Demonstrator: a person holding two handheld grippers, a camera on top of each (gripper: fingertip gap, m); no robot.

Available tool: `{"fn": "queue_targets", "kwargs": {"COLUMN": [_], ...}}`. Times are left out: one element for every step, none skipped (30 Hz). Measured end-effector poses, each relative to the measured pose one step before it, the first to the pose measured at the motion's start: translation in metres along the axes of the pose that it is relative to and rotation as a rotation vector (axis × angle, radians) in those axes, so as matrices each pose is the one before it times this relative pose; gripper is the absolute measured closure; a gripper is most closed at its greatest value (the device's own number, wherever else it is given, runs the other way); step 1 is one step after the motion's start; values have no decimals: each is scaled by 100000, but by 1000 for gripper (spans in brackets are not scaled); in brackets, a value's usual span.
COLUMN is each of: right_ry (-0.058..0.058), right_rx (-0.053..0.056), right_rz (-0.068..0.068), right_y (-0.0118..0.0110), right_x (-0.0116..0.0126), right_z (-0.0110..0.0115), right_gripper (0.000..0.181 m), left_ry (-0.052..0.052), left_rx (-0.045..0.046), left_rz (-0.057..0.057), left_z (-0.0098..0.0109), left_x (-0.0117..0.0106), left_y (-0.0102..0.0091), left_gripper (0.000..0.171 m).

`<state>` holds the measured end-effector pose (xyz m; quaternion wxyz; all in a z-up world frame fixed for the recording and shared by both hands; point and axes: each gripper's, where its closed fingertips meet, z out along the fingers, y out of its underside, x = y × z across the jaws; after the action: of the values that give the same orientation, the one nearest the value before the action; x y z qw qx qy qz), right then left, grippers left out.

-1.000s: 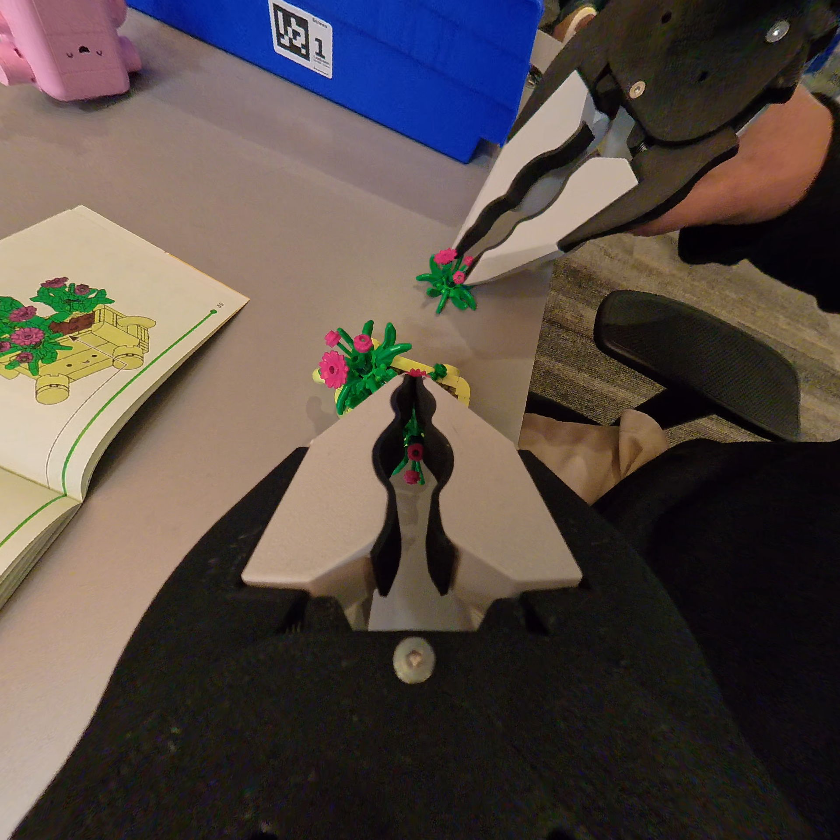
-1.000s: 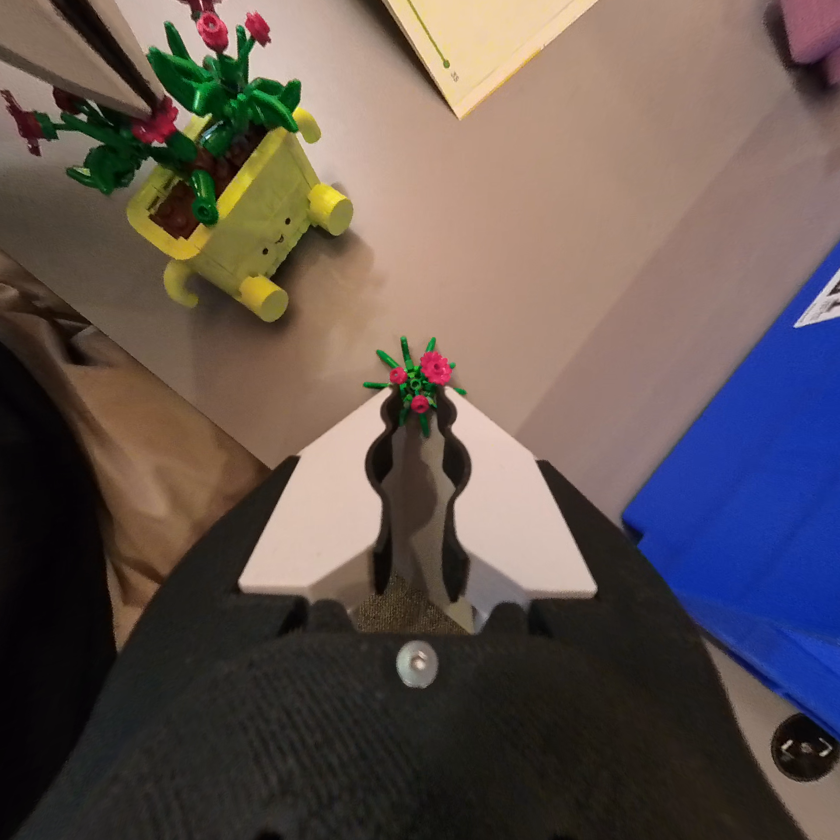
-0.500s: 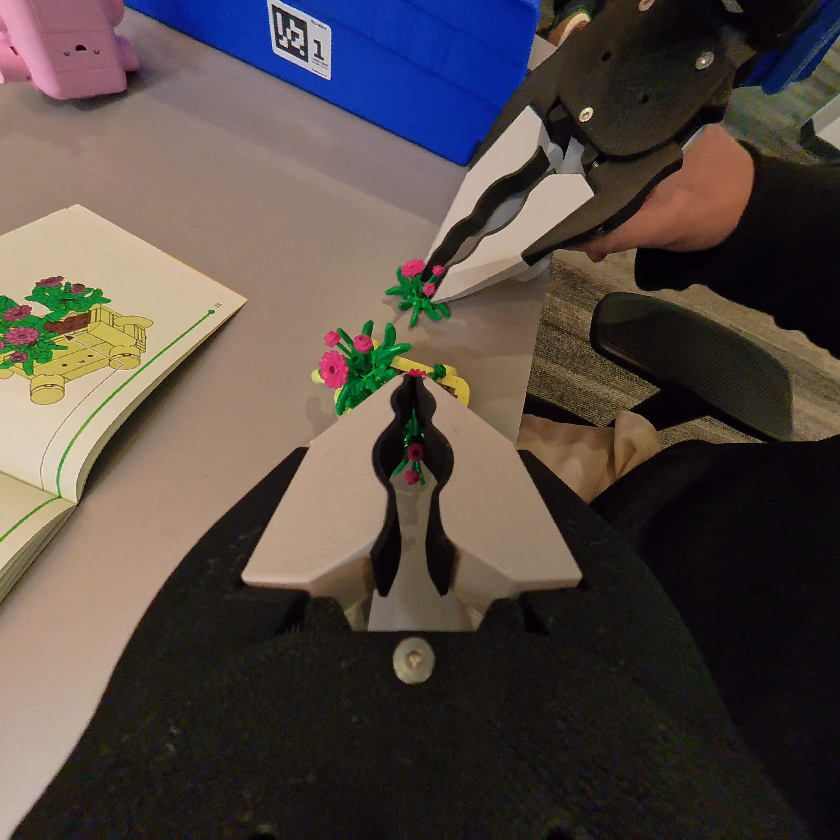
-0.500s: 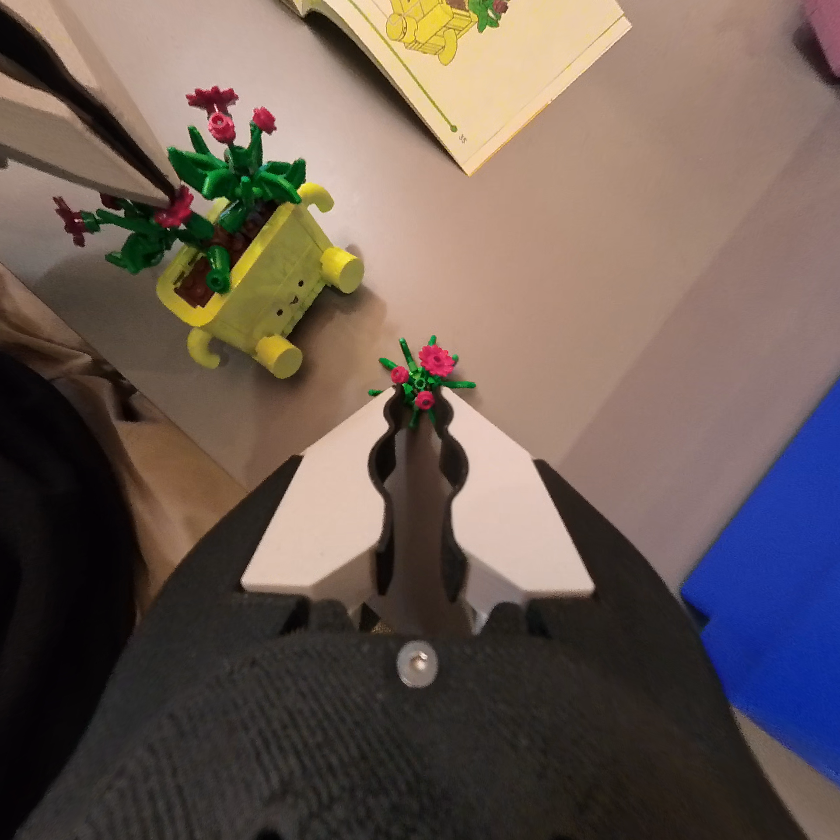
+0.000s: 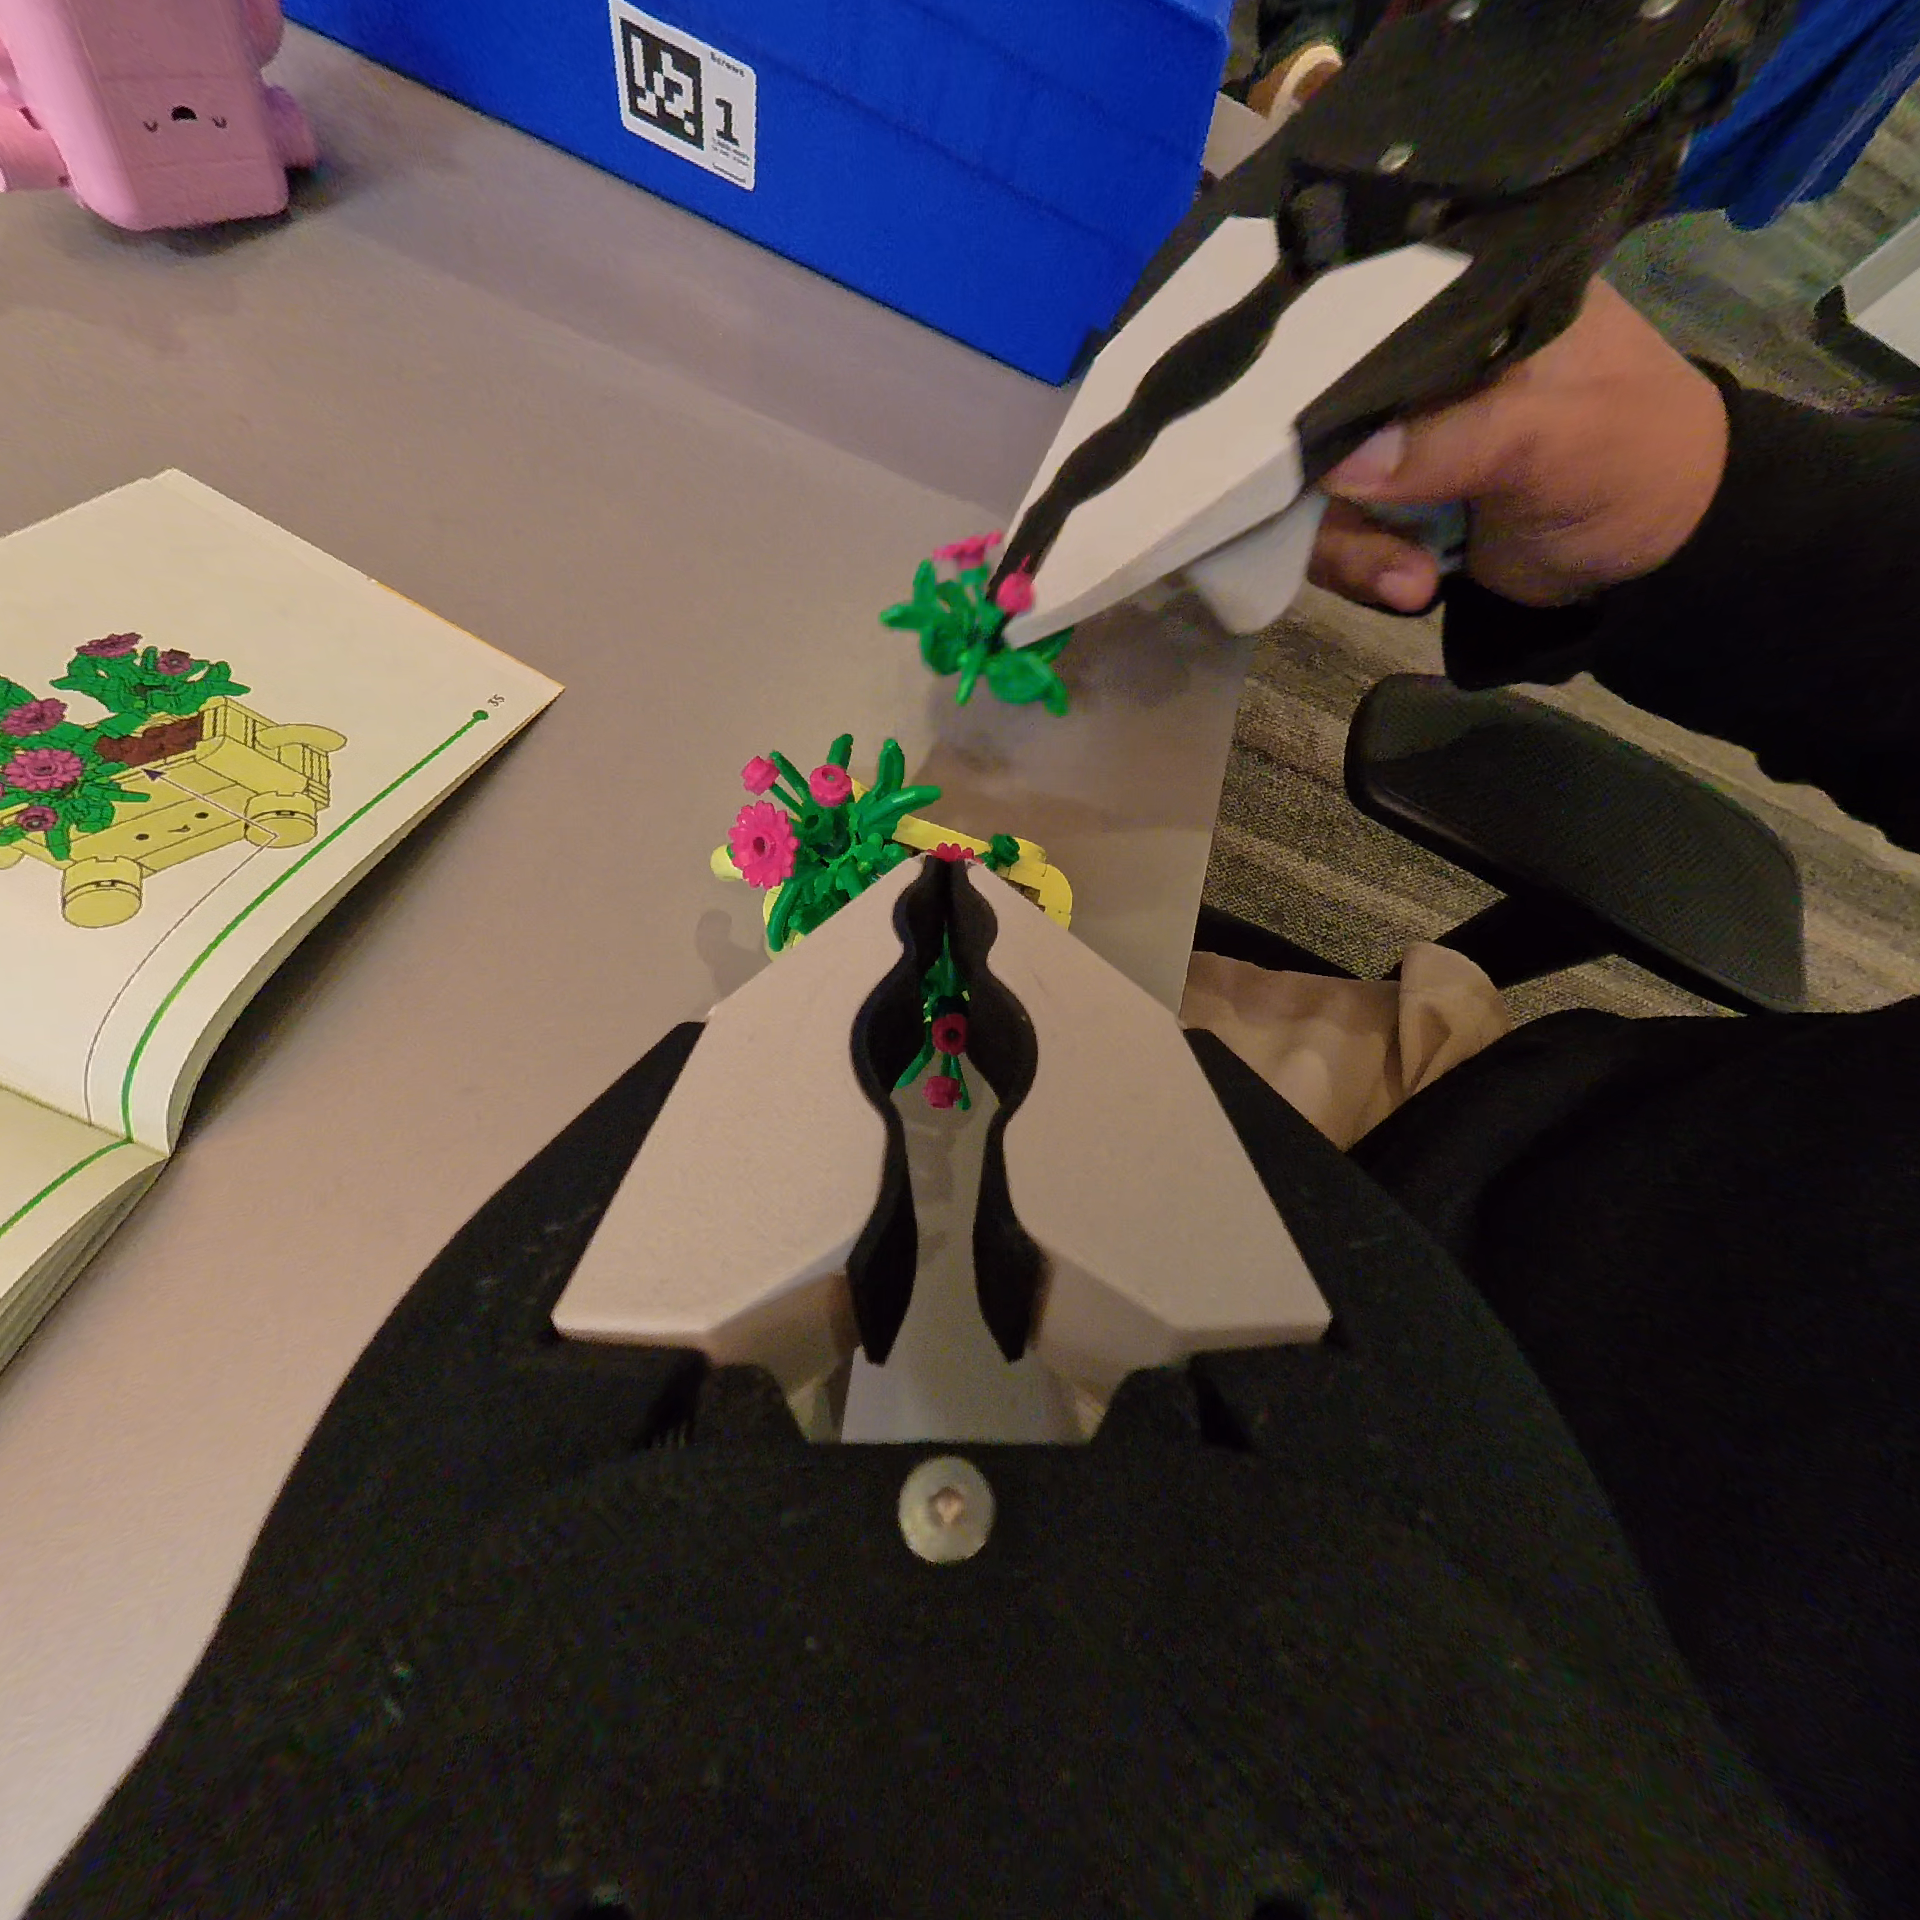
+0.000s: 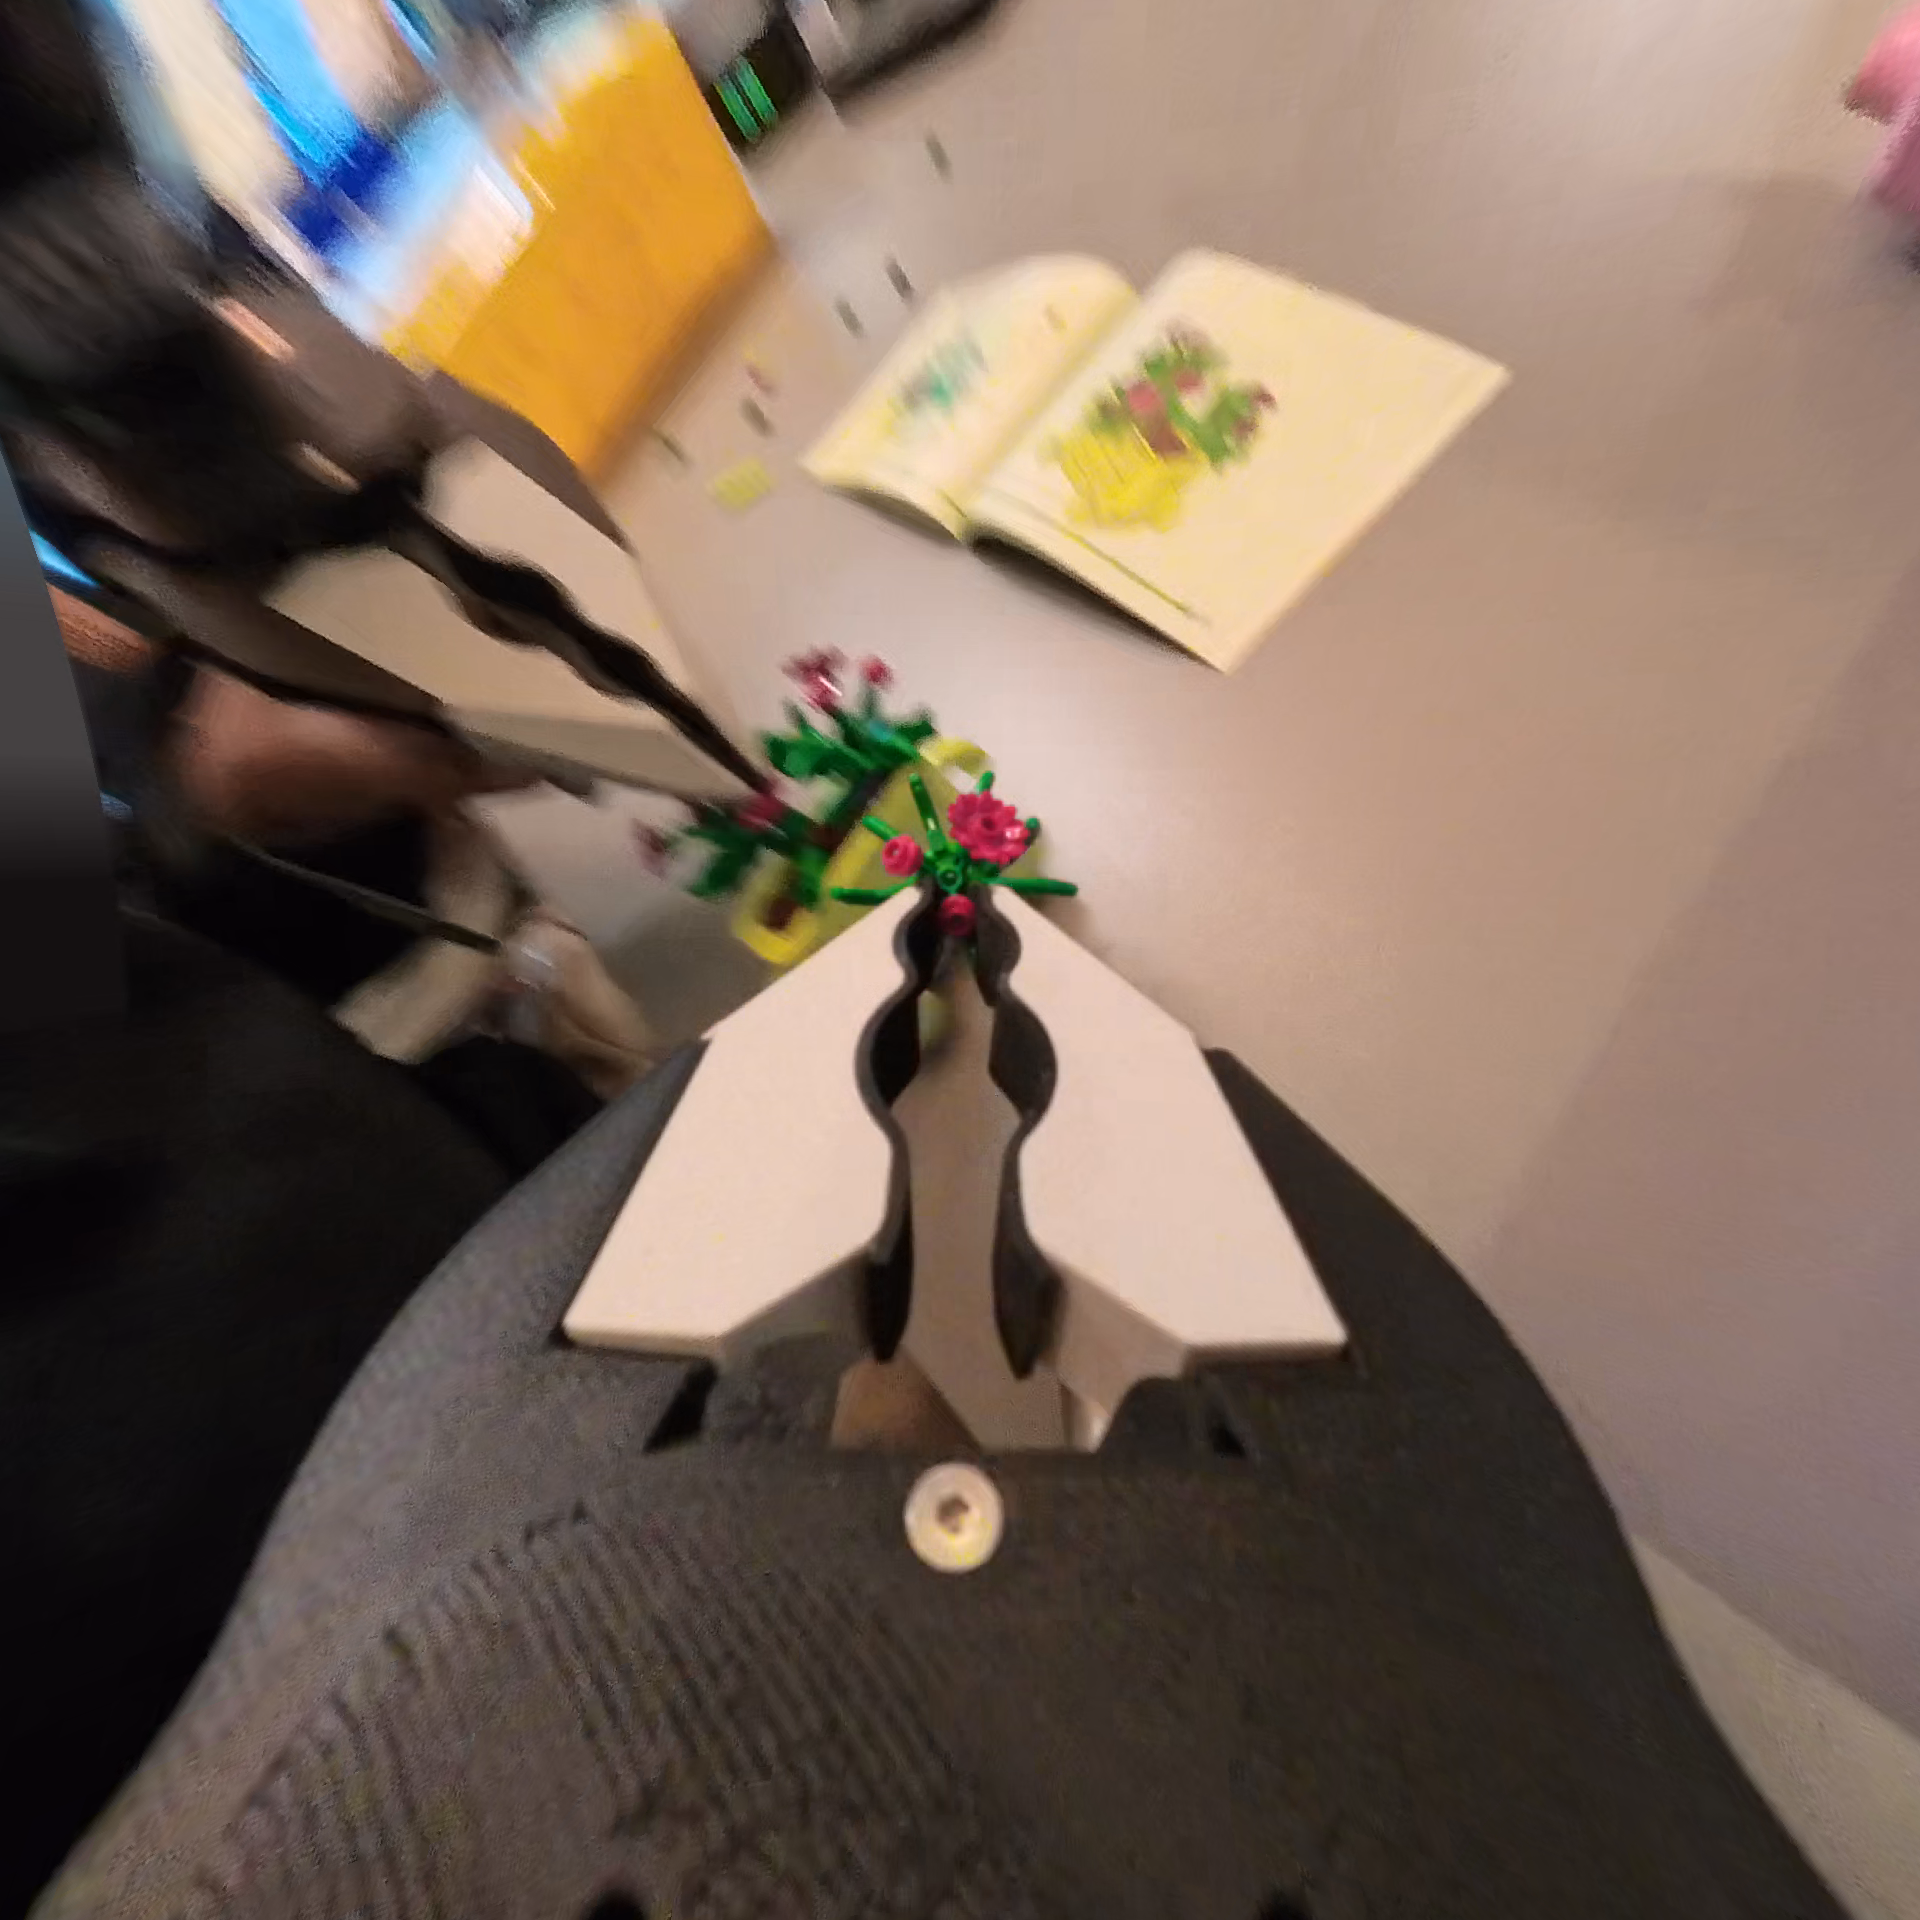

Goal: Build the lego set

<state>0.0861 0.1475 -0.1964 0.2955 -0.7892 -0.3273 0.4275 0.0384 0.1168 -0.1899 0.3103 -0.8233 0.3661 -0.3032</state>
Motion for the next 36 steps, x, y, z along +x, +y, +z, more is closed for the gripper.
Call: {"fn": "queue_targets", "kwargs": {"right_ry": [-8663,-8748,-8100,-7538,-6674,-5597,-4832,-4007,-2977,-1925,-427,677,1773,2894,3343,3618,4069,4269,4463,4409,4514,4720,4068,3646,3364,2536,2263,2344,2026,851,271,144,-443,-760,-532,-611], "right_rx": [7623,6470,5230,4219,3846,3555,2917,2457,1981,1248,287,-372,-871,-1568,-2049,-1911,-1888,-2042,-2085,-1977,-2171,-2118,-1262,-904,-1220,-1031,-963,-897,-603,-138,138,-167,380,719,356,-106], "right_rz": [6528,6886,6848,6477,5786,4894,4373,3796,2947,1646,353,-281,-900,-2199,-3151,-3605,-4434,-4930,-5111,-5437,-5356,-5262,-5573,-5755,-5962,-5825,-5528,-5052,-3897,-2167,-153,1294,1618,1474,1115,562], "right_y": [-930,-706,-458,-250,-164,-119,-59,-29,-18,39,100,108,141,238,285,265,233,251,251,249,298,306,220,209,278,278,261,218,170,84,62,135,70,1,2,49], "right_x": [-1114,-1096,-970,-867,-718,-563,-429,-312,-178,-94,12,84,188,259,255,250,270,294,313,298,325,366,222,140,71,-60,-120,-81,-52,-80,12,168,154,86,79,22], "right_z": [-372,-230,-97,1,32,43,44,28,9,-16,-2,8,-9,28,66,81,61,58,61,82,98,117,107,103,134,138,158,156,152,162,139,139,76,20,19,44], "right_gripper": [177,177,177,177,177,177,177,177,177,177,177,176,177,177,176,177,177,177,177,177,177,177,177,177,177,177,177,177,177,177,177,177,177,177,177,177], "left_ry": [-71,-93,-80,-20,-22,-55,-92,-110,-101,-90,-60,8,55,77,97,139,192,245,263,256,207,141,149,168,153,175,181,216,261,317,311,216,136,127,146,209], "left_rx": [86,114,140,138,149,154,163,165,148,117,128,148,163,161,159,182,204,213,230,228,214,199,170,148,137,110,124,158,163,170,134,90,13,19,80,115], "left_rz": [55,52,40,-32,-28,71,84,91,74,42,57,-33,-95,-116,-145,-203,-298,-314,-264,-223,-148,-116,-113,-149,-139,-166,-162,-171,-195,-270,-300,-189,-111,-131,-150,-172], "left_z": [8,19,4,7,24,26,10,6,-3,-15,-16,-19,-9,-16,-24,-26,-16,-20,-4,10,0,21,12,15,17,10,1,6,6,0,5,-14,-21,-7,-16,-5], "left_x": [8,-6,2,7,2,11,10,-6,4,-3,-8,-5,-5,-6,-7,-10,-7,-12,-2,5,4,9,4,10,12,4,7,4,12,3,10,-5,-6,-3,-2,-2], "left_y": [-5,-7,-9,-14,-18,-12,-11,-12,12,8,18,14,14,18,22,17,16,13,3,-5,-5,-14,-7,-20,-6,-4,3,-7,-8,1,2,10,15,18,5,2], "left_gripper": [171,171,171,171,171,171,171,171,171,171,171,171,171,171,171,171,171,171,171,171,171,171,171,171,171,171,171,171,171,171,171,171,171,171,171,171]}}
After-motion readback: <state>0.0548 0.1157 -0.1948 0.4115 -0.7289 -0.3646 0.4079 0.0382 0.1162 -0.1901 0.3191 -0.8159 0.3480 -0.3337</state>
